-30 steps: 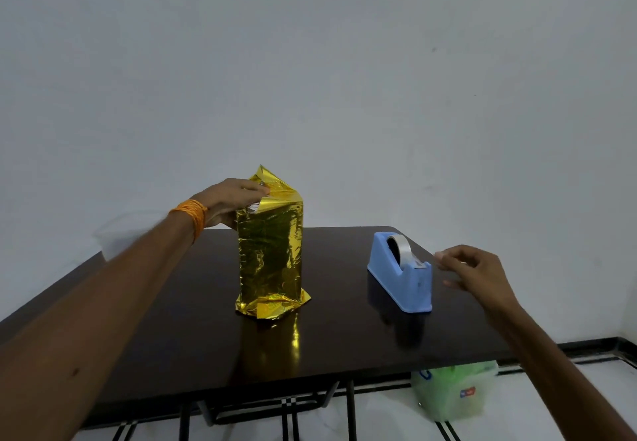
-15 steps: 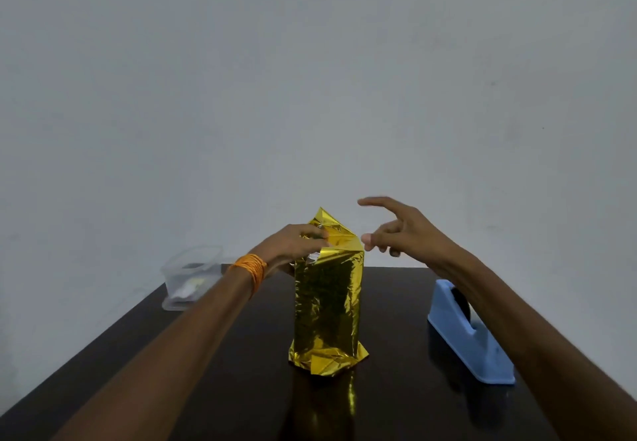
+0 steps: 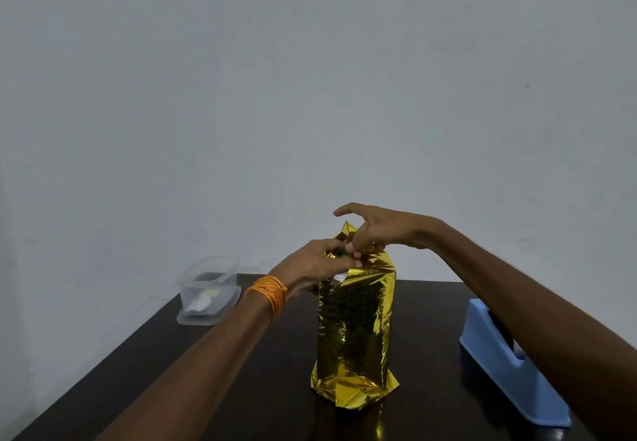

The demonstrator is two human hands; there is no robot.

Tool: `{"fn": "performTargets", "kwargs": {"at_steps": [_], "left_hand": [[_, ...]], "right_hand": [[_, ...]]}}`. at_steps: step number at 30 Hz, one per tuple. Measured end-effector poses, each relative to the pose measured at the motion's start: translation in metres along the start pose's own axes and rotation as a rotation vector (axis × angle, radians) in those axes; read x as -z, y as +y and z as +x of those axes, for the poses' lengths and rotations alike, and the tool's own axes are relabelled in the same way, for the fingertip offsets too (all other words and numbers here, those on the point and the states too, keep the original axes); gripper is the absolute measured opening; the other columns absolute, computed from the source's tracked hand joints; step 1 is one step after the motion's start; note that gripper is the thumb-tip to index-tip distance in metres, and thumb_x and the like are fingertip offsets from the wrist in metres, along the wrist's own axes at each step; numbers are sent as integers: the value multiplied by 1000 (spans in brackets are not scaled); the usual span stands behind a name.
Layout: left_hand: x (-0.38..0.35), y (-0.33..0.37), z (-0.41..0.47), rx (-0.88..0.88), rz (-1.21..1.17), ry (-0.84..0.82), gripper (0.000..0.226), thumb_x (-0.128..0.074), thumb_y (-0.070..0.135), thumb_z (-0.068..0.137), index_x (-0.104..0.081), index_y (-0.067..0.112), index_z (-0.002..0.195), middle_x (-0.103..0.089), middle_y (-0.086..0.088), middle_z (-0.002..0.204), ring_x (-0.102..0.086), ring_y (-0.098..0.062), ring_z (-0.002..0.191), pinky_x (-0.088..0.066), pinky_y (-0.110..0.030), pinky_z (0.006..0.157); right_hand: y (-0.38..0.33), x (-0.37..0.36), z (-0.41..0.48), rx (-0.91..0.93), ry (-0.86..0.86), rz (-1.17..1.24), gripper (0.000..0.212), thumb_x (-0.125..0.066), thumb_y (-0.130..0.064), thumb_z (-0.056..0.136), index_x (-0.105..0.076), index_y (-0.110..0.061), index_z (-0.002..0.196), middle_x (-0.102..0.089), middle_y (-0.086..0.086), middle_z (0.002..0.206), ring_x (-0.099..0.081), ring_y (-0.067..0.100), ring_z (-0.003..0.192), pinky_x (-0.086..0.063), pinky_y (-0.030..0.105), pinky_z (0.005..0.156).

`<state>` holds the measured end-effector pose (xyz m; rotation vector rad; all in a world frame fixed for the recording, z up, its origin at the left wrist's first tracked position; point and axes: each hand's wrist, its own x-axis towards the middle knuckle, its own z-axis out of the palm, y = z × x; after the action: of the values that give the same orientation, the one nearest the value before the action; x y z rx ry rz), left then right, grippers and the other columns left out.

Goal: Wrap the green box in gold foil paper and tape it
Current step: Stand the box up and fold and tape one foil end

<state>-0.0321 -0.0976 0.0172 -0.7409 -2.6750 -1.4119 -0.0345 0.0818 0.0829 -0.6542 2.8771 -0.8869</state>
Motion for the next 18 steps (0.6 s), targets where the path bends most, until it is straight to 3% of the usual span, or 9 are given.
{"fn": "performTargets", "kwargs": {"at_steps": [3, 6, 8, 11, 15, 18], "left_hand": [[1, 1, 2, -16, 4, -10, 41, -67, 35, 90, -62, 18, 127, -54, -2, 130, -52, -7, 96, -40, -16, 71], [1, 0, 1, -20, 20, -4, 52, -67, 42, 89, -57, 20, 135, -54, 1, 131, -49, -12, 108, -38, -24, 85], [1, 1, 0, -12, 6, -1, 54, -67, 44, 88, -56, 20, 136, -54, -1, 133, -49, -16, 111, -38, -28, 88], [1, 2, -1, -4, -25, 0, 51, -68, 41, 89, -57, 20, 134, -54, -1, 125, -50, -15, 106, -41, -25, 81], [0, 3, -2, 2, -6, 6, 51, -68, 44, 88, -57, 22, 133, -54, 0, 126, -51, -16, 107, -44, -25, 80], [0, 4, -4, 16, -26, 2, 53, -68, 45, 88, -56, 22, 134, -53, 2, 122, -52, -16, 106, -46, -28, 82]], "right_hand": [[-2, 0, 6, -38, -19, -33, 77, -72, -14, 87, -31, -31, 149, -67, 8, 100, -65, 22, 94, -55, 33, 78], [-8, -2, 10, -84, -50, -132, 86, -75, -10, 83, -27, -30, 151, -62, 10, 118, -66, 26, 101, -56, 39, 88], [-14, -3, 13, -100, -73, -180, 89, -73, -6, 83, -23, -27, 153, -61, 12, 121, -65, 25, 97, -56, 33, 79], [-23, -3, 19, -137, -114, -221, 90, -72, -4, 84, -20, -24, 154, -58, 7, 106, -63, 21, 84, -54, 26, 63], [-25, -2, 28, -197, -132, -268, 95, -73, -3, 82, -17, -26, 155, -57, 3, 87, -59, 17, 73, -51, 27, 61], [-23, 2, 32, -271, -148, -247, 93, -72, -6, 83, -16, -28, 155, -65, 4, 77, -50, 13, 57, -38, 22, 50]]}}
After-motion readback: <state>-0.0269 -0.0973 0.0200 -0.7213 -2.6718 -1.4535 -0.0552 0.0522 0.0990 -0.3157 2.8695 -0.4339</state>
